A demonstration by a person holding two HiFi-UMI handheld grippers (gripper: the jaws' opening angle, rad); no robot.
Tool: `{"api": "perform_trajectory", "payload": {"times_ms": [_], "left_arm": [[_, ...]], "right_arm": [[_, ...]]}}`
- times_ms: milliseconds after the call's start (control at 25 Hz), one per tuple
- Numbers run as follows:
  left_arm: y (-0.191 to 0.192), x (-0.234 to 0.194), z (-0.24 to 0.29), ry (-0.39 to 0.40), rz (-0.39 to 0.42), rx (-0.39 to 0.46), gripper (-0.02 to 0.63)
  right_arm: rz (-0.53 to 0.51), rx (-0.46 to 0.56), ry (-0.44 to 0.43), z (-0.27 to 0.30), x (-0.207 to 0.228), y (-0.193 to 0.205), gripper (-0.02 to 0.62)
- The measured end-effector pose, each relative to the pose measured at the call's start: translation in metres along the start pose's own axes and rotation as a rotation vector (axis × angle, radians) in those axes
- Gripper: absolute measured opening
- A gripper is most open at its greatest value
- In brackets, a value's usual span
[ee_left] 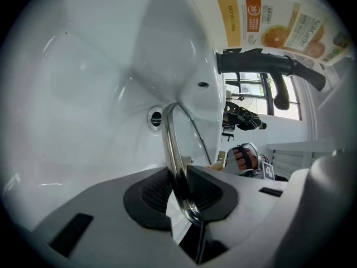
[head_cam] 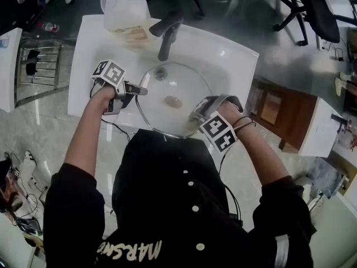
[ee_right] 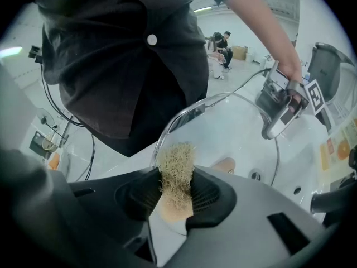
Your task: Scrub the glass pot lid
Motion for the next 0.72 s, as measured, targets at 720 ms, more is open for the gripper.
{"api": "perform_trajectory", "payload": {"times_ms": [720], "left_arm": [[0.000,0.000,-0.001,-0.011,0.006,0.008,0.098]], "right_arm": [[-0.017,0.166,0.356,-0.006,0.086,-0.055,0.143]]}}
Point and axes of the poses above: the fingertips, and each gripper's own axes: z forward along the fingers, x to its right, y out of its underside, the point moved 2 cm from there along -z, backward along the fingers, and after that the axes turned 10 degrees about x, right-handed, at the moved point
